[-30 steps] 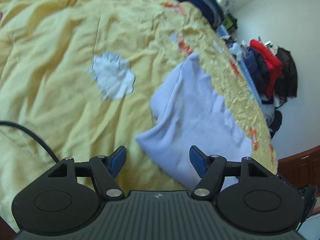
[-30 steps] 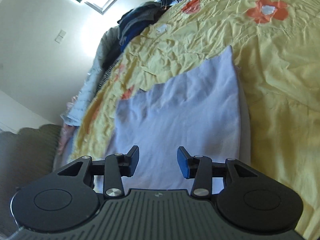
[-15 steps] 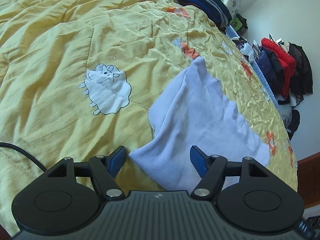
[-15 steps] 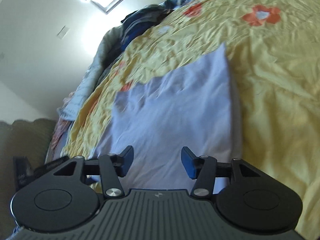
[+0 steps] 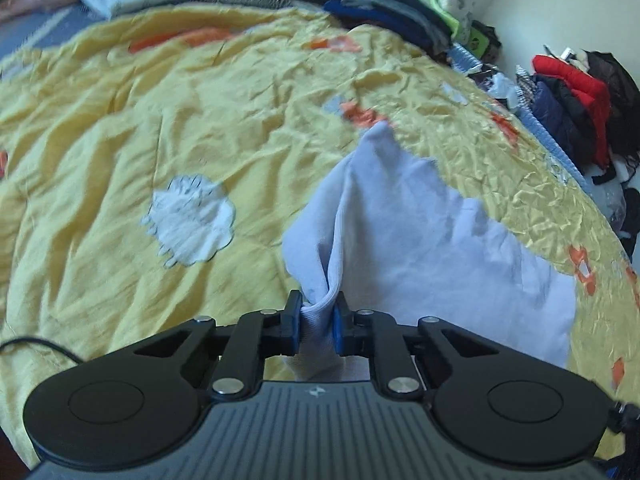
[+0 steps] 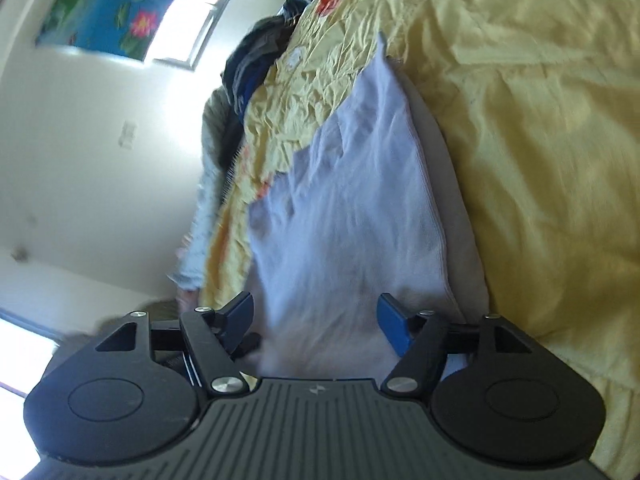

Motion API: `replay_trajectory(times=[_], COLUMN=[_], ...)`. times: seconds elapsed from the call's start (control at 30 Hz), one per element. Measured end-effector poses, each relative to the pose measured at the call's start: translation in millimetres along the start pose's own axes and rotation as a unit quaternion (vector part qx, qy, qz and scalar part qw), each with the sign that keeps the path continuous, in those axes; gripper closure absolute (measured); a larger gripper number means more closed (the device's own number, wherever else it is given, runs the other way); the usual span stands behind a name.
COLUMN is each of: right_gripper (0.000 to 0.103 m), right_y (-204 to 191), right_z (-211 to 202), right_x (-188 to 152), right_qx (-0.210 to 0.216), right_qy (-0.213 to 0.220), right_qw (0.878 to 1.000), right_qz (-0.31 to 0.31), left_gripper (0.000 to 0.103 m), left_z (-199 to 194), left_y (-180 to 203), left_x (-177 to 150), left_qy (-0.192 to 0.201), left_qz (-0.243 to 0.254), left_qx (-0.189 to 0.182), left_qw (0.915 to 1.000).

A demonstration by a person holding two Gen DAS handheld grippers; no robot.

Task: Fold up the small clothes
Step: 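Lift the held edge with both grippers and fold it over the top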

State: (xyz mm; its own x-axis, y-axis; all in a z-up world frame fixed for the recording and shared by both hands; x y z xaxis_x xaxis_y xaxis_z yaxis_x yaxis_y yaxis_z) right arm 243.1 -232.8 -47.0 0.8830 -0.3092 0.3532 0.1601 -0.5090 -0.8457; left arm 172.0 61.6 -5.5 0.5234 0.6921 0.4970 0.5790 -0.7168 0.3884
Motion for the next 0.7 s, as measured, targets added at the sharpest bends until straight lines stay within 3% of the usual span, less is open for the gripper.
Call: replay_trajectory(times=[0.17, 0.27, 0.37, 0.43, 0.47, 0.5, 0.53, 0.6, 0.7], right_gripper=[0.031, 0.03, 0.029, 0.027, 0.028, 0.03, 0.03, 0.03, 0.027], right_y=[15, 25, 36, 43, 45, 47, 48, 46, 41], right_z=[-4, -4, -5, -6, -7, -7, -6, -6, -3], right_x=[11, 13, 14, 14, 14, 14, 14, 13, 14], right_qx=[0.053, 0.074, 0.094, 0.107, 0.111, 0.115, 0.115, 0.107, 0.088], right_qy=[0.019, 0.022, 0.03, 0.037, 0.041, 0.045, 0.046, 0.045, 0.032], right_qw=[0.995, 0.989, 0.982, 0.976, 0.974, 0.972, 0.971, 0.974, 0.981], right_qz=[0.088, 0.124, 0.161, 0.185, 0.194, 0.201, 0.203, 0.195, 0.172], left_gripper=[0.089, 0.09, 0.091, 0.091, 0.091, 0.091, 0.091, 0.091, 0.091], left_z=[-25, -36, -35, -22, -14, -6, -5, -11, -26], left_y=[59, 105, 145, 156, 157, 155, 154, 154, 151], left_x=[-8, -33, -85, -128, -143, -156, -162, -162, -150], left_qy=[0.043, 0.052, 0.01, -0.064, -0.095, -0.128, -0.133, -0.115, -0.114], left_qz=[0.102, 0.184, 0.29, 0.332, 0.344, 0.347, 0.346, 0.361, 0.346], left_qx=[-0.037, -0.079, -0.134, -0.17, -0.17, -0.167, -0.176, -0.185, -0.21], left_qw=[0.9931, 0.9783, 0.9475, 0.9256, 0.9188, 0.9142, 0.9117, 0.9069, 0.9073])
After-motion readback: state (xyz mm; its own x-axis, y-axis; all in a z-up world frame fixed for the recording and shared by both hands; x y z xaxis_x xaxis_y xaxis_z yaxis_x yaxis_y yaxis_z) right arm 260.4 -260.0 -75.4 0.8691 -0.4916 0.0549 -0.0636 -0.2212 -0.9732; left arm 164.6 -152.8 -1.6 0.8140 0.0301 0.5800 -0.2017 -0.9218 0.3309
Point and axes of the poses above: each gripper's, at about its wrist camera, not at the fingertips, and z roughly the way its jaws point, y to its right, x to its top, the point moved 8 cm from there along z, roughly the way its jaws point, and after that the axes turned 11 degrees about -z, right-handed, at the moved point
